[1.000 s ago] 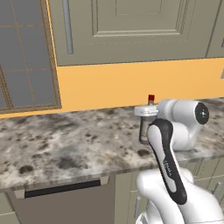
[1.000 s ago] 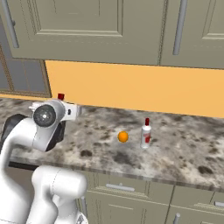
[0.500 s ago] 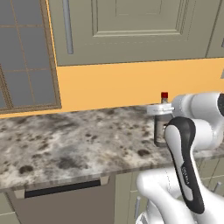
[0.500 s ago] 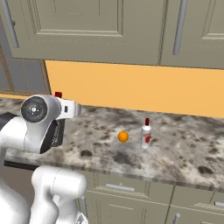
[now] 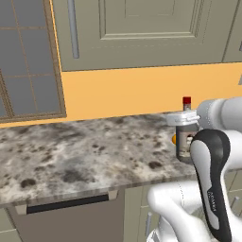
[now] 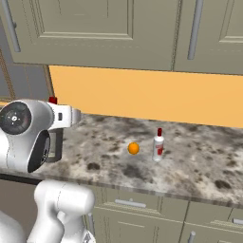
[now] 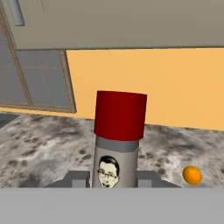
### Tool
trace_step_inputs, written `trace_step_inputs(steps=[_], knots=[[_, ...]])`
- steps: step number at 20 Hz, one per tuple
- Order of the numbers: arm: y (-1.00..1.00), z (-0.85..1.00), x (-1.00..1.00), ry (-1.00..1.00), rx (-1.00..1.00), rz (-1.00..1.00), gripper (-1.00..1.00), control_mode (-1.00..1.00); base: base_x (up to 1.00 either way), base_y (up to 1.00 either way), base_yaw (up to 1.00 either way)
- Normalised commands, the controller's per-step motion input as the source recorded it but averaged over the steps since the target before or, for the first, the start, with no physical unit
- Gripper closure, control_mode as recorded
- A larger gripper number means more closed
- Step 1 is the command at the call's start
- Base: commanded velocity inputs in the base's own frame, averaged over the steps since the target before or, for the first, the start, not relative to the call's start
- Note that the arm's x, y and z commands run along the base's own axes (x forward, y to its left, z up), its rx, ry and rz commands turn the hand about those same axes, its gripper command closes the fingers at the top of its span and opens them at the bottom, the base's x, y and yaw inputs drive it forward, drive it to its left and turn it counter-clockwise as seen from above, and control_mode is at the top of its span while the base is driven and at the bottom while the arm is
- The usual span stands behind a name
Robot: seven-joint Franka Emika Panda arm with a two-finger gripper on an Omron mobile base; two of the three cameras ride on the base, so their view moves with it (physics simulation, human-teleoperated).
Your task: Place the liquors on the top shelf of the fridge to keep them out of children's reach, and place the orange on lower shelves for easy access.
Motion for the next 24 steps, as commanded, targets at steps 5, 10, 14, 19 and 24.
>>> trace_step_inputs(steps=[5, 10, 14, 19, 24], knots=[[0.00, 0.03, -0.08, 0.00, 0.00, -0.01, 1.00, -1.00, 0.00, 0.00, 0.00], [0.00, 0.10, -0.18, -0.01, 0.00, 0.00, 1.00, 1.00, -0.04, 0.00, 0.00], [0.00, 0.00, 0.00, 0.00, 0.00, 0.00, 1.00, 1.00, -0.03, 0.00, 0.00], [0.00, 0.00, 0.00, 0.00, 0.00, 0.00, 1.00, 1.00, -0.26, 0.00, 0.03], [0.00, 0.00, 0.00, 0.00, 0.00, 0.00, 1.00, 1.00, -0.79, -0.21, -0.14]])
